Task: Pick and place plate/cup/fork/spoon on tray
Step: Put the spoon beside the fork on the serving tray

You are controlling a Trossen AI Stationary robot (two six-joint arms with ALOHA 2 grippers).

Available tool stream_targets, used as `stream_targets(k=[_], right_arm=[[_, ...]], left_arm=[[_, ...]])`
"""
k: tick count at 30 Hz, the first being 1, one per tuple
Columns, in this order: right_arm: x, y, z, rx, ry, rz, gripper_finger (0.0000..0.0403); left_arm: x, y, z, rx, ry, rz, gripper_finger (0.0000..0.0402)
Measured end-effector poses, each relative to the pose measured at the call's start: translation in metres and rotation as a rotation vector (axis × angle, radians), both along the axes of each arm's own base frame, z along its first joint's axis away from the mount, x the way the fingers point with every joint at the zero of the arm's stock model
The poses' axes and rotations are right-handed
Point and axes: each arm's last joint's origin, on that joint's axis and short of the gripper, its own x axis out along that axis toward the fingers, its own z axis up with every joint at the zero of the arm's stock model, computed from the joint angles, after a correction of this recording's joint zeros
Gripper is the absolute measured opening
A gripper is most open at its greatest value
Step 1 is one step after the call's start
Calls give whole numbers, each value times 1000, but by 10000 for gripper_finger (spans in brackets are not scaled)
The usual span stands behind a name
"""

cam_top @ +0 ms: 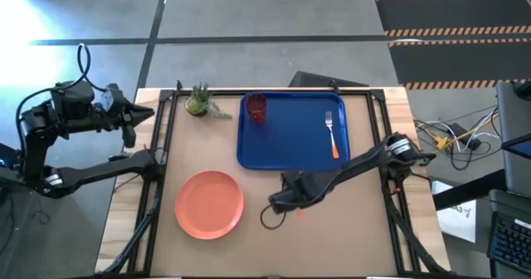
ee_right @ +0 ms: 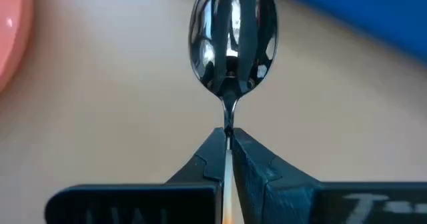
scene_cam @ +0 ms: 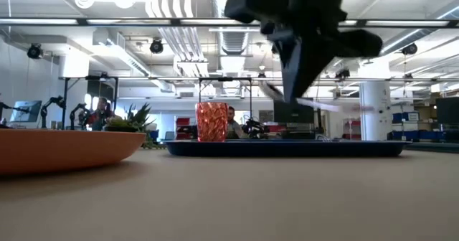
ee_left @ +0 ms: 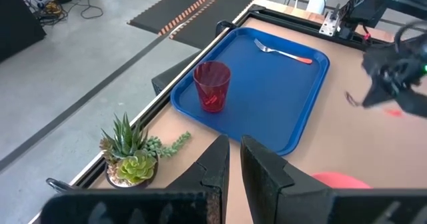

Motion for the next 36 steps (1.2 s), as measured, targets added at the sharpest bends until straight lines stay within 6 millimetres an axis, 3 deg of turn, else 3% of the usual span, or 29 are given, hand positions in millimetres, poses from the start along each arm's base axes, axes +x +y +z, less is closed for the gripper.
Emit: stream_targets(k=[8, 15, 25, 36], right_arm=[[-20, -58, 46, -181, 44, 4, 9], [-27, -110, 59, -277, 106, -31, 9], [-32, -169, 61, -291, 170, -60, 8], [-51, -206, 48, -234, 247, -95, 8]], left_arm=[[0, 0, -4, -17, 26, 2, 19], [-1, 0, -5, -21, 33, 2, 19], [-1, 0, -5, -18, 34, 6, 19], [-3, -2, -5, -15, 29, 5, 19]])
